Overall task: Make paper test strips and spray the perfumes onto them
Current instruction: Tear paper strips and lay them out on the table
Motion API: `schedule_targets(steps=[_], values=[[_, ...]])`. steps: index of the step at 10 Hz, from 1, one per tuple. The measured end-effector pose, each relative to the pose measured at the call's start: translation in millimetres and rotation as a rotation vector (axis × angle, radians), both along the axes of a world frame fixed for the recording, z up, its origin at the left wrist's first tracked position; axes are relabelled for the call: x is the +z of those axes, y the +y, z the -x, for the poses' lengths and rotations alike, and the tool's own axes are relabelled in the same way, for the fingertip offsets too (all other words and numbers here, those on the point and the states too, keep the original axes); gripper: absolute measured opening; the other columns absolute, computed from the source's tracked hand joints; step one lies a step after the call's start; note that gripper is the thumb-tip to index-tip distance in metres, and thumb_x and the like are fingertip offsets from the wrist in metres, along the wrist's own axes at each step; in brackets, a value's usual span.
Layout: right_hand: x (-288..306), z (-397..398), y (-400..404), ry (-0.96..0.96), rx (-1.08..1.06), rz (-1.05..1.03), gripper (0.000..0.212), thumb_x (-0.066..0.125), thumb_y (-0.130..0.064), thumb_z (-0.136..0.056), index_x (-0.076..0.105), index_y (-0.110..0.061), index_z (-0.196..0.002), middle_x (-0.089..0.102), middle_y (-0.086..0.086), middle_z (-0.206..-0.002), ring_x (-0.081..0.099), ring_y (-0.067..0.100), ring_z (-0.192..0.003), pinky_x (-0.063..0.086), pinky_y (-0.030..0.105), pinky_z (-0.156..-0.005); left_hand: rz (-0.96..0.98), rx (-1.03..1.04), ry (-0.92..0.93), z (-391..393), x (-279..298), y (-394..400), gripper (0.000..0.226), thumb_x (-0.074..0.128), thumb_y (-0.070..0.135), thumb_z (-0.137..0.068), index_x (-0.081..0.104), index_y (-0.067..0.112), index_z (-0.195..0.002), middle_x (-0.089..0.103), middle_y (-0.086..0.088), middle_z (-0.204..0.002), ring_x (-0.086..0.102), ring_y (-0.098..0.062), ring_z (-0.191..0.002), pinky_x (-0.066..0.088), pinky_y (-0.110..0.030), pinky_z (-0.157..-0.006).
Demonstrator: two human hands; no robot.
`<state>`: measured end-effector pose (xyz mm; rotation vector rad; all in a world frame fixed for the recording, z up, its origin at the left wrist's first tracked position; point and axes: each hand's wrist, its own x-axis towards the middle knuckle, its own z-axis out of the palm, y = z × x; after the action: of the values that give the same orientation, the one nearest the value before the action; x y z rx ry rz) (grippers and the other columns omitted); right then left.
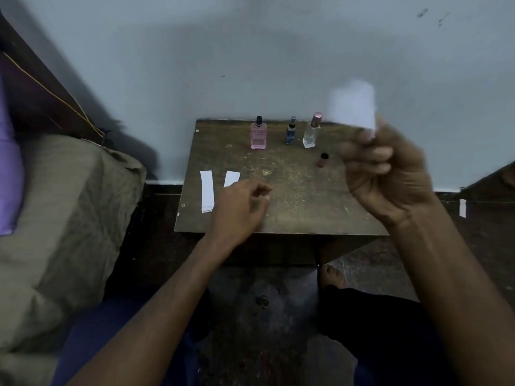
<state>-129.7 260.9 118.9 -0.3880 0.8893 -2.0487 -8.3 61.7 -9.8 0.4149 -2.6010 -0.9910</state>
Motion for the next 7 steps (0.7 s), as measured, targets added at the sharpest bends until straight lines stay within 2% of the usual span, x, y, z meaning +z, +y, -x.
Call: schedule_targets(steps=[1, 2, 3, 4, 5, 6, 7], values=[[-39, 1, 2, 0.608, -0.15, -0.946, 0.02, 0.093, -0.021, -0.074, 0.077, -0.015, -0.085, 0.075, -0.004, -0.064, 0.065, 0.008, -0.054, 0.059, 0.026, -0.055, 0.162, -0.143, -0.027, -1, -19, 4, 0.054, 0.063, 0.002, -0.095, 0.058, 0.012, -0.148, 0.061, -0.006, -0.148, 0.052, -0.026, -0.141, 0.033, -0.025, -0.119], [-33, 5, 4, 0.514, -0.129, -0.685, 0.025, 0.086, -0.016, -0.08, 0.073, -0.002, -0.096, 0.068, 0.002, -0.072, 0.059, 0.002, -0.049, 0.048, 0.015, -0.048, 0.199, -0.193, -0.156, -3, -34, 9, 0.067, 0.057, 0.011, -0.104, 0.029, 0.009, -0.166, 0.029, -0.009, -0.173, 0.021, -0.027, -0.162, 0.02, -0.039, -0.132], [-5, 6, 5, 0.094, 0.012, -0.09, 0.018, 0.074, 0.001, -0.084, 0.067, -0.001, -0.101, 0.064, 0.0, -0.076, 0.056, 0.001, -0.05, 0.044, 0.01, -0.042, 0.226, -0.23, -0.277, -6, -41, 10, 0.066, 0.046, 0.023, -0.112, 0.016, 0.007, -0.169, 0.009, -0.008, -0.178, 0.002, -0.025, -0.166, 0.011, -0.042, -0.134], [-37, 7, 8, 0.814, -0.109, -1.0, 0.009, 0.078, -0.009, -0.089, 0.077, -0.016, -0.084, 0.074, -0.005, -0.063, 0.067, 0.003, -0.052, 0.061, 0.024, -0.058, 0.234, -0.24, -0.299, -8, -39, 12, 0.064, 0.042, 0.024, -0.113, 0.015, 0.007, -0.169, 0.004, -0.009, -0.179, -0.001, -0.026, -0.166, 0.007, -0.042, -0.134], [-42, 2, 7, 0.595, -0.042, -0.869, 0.005, 0.083, -0.012, -0.085, 0.079, -0.013, -0.081, 0.072, -0.002, -0.065, 0.063, 0.007, -0.053, 0.055, 0.019, -0.051, 0.21, -0.241, -0.289, -8, -42, 11, 0.064, 0.046, 0.022, -0.112, 0.017, 0.005, -0.168, 0.007, -0.013, -0.178, 0.002, -0.028, -0.166, 0.007, -0.046, -0.134], [-13, 5, 9, -0.216, 0.215, 0.06, 0.014, 0.075, 0.0, -0.087, 0.072, 0.001, -0.1, 0.067, 0.004, -0.078, 0.059, 0.004, -0.051, 0.046, 0.009, -0.042, 0.223, -0.243, -0.312, -7, -43, 10, 0.063, 0.041, 0.026, -0.114, 0.015, 0.006, -0.169, 0.001, -0.01, -0.179, -0.004, -0.026, -0.166, 0.004, -0.042, -0.134], [-29, 9, 7, -0.006, 0.206, -0.317, 0.014, 0.076, 0.002, -0.081, 0.08, -0.002, -0.094, 0.071, 0.007, -0.077, 0.062, 0.005, -0.053, 0.049, 0.013, -0.047, 0.234, -0.245, -0.313, -7, -40, 10, 0.065, 0.04, 0.029, -0.114, 0.012, 0.009, -0.169, -0.003, -0.006, -0.179, -0.006, -0.022, -0.165, 0.005, -0.039, -0.133]])
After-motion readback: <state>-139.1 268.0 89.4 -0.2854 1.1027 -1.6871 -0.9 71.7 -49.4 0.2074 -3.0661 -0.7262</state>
